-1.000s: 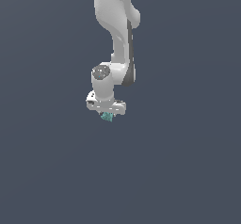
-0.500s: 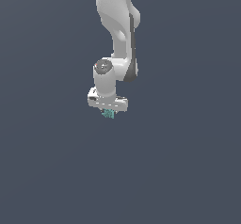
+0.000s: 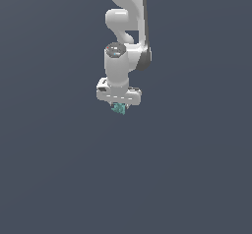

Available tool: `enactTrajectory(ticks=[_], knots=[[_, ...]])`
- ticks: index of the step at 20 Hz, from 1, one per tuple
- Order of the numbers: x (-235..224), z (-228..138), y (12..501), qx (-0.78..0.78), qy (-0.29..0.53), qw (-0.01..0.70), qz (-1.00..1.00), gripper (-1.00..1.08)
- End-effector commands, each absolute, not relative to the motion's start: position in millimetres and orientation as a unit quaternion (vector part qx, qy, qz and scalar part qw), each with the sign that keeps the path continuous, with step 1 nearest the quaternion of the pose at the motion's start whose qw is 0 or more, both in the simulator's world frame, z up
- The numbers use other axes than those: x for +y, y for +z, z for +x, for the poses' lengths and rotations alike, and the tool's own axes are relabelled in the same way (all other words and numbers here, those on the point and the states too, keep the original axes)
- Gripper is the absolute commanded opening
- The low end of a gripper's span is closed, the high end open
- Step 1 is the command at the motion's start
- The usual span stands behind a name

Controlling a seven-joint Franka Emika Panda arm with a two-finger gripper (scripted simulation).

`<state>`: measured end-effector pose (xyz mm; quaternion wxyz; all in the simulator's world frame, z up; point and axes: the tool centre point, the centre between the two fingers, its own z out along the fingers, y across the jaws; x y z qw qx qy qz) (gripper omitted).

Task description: Pick up the object and move it to a goal position.

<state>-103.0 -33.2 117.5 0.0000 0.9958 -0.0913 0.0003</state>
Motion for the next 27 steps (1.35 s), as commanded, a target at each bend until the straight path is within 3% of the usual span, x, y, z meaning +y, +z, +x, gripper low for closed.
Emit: enactTrajectory(ticks=[1, 15, 27], knots=[[-23, -110, 138, -0.091, 0.001, 0.0, 0.996, -1.0], [32, -143, 248, -0.091, 0.0, 0.001, 0.996, -1.0], [50, -152, 284, -0.091, 0.0, 0.0, 0.996, -1.0]])
